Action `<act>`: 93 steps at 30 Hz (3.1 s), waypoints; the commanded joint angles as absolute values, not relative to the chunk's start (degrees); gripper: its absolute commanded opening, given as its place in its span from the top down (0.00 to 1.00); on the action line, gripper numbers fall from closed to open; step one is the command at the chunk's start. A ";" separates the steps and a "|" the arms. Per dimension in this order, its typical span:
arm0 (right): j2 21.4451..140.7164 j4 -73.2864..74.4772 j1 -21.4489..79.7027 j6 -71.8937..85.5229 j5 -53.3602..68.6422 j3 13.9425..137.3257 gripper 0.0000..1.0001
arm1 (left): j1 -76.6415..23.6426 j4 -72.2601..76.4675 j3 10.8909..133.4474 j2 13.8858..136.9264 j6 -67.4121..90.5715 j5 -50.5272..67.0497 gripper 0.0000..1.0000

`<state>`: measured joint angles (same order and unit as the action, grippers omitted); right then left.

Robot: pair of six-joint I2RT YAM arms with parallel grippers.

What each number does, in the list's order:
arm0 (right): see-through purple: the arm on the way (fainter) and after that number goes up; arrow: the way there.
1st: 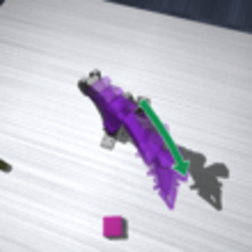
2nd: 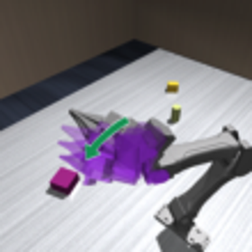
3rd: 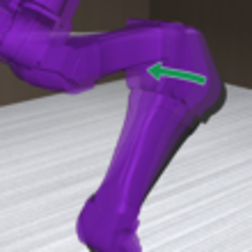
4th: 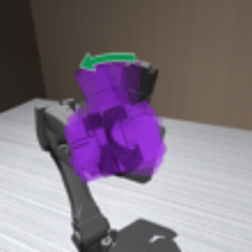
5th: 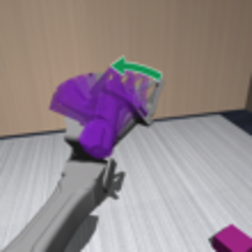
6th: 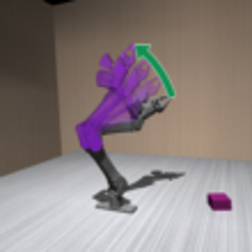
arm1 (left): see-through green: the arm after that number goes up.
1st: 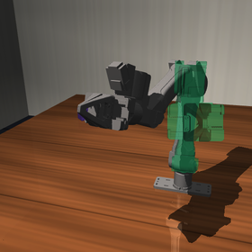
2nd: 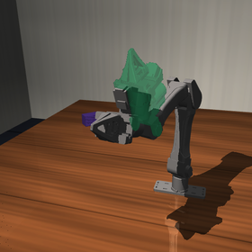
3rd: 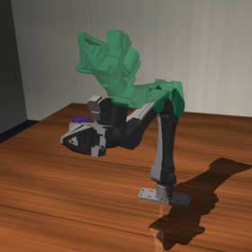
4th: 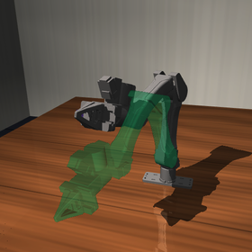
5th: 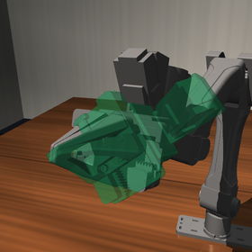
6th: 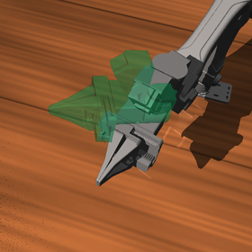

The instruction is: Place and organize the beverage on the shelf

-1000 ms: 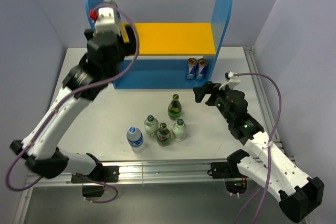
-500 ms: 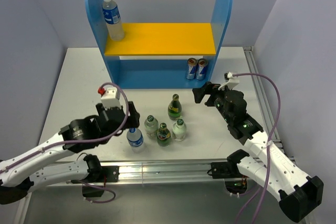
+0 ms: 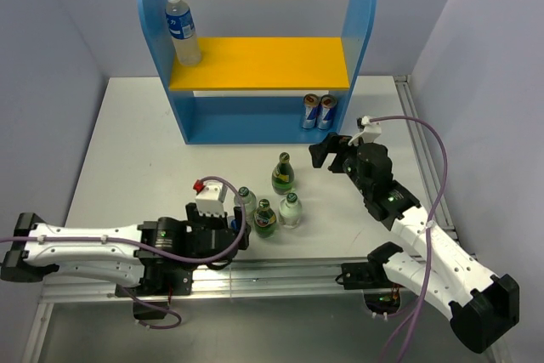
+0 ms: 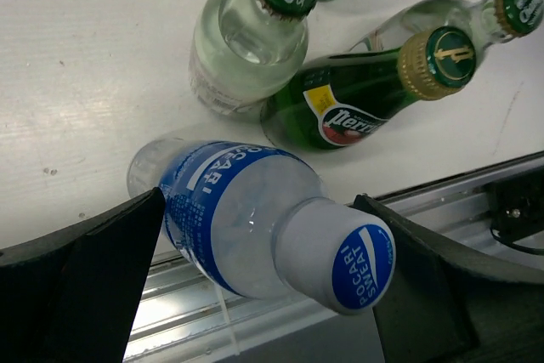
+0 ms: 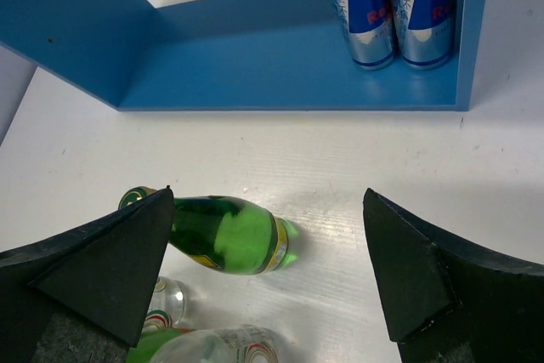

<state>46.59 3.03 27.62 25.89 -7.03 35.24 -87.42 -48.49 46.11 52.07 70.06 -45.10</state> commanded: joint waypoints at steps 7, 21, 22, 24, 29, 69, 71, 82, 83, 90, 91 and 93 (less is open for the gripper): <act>47.28 1.76 27.86 25.93 -6.68 34.89 0.02 | -90.00 -52.65 41.05 53.18 87.53 -51.24 0.01; 47.46 1.58 27.95 26.10 -6.59 34.19 0.02 | -91.14 -53.78 37.35 60.81 99.48 -57.12 0.04; 47.46 1.50 27.86 26.02 -6.59 34.28 0.02 | -91.32 -54.31 37.53 62.21 100.28 -58.17 0.05; 47.37 1.23 27.95 26.10 -6.42 34.02 0.02 | -91.49 -55.89 38.23 63.71 102.20 -59.32 0.06; 47.72 0.97 27.86 26.19 -5.89 33.93 0.02 | -91.49 -62.56 41.30 67.14 107.48 -63.54 0.36; 42.54 0.18 27.86 26.28 -5.98 32.43 0.02 | -30.07 -23.12 123.49 96.41 8.96 -22.95 1.00; 42.45 0.18 27.86 26.28 -5.89 32.34 0.02 | -28.74 -21.28 121.82 97.29 9.14 -22.94 1.00; 42.01 0.26 27.86 26.28 -5.98 31.99 0.02 | -24.88 -15.91 117.07 100.28 10.89 -22.15 1.00; 41.92 0.18 27.86 26.28 -5.98 31.91 0.02 | -24.53 -16.00 116.98 100.54 11.25 -22.06 0.99; 41.75 0.18 27.86 26.37 -6.15 31.99 0.02 | -23.73 -16.26 116.19 101.78 11.78 -22.06 0.62; 41.75 0.18 27.86 26.28 -6.24 31.99 0.02 | -23.73 -16.35 116.19 101.86 11.69 -21.89 0.56; 41.57 0.18 27.86 26.28 -6.33 31.99 0.02 | -23.73 -16.44 115.75 101.95 11.86 -21.80 0.37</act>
<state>42.63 2.55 27.62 26.13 -5.17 32.23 -23.79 -24.32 115.09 103.35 11.03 -22.11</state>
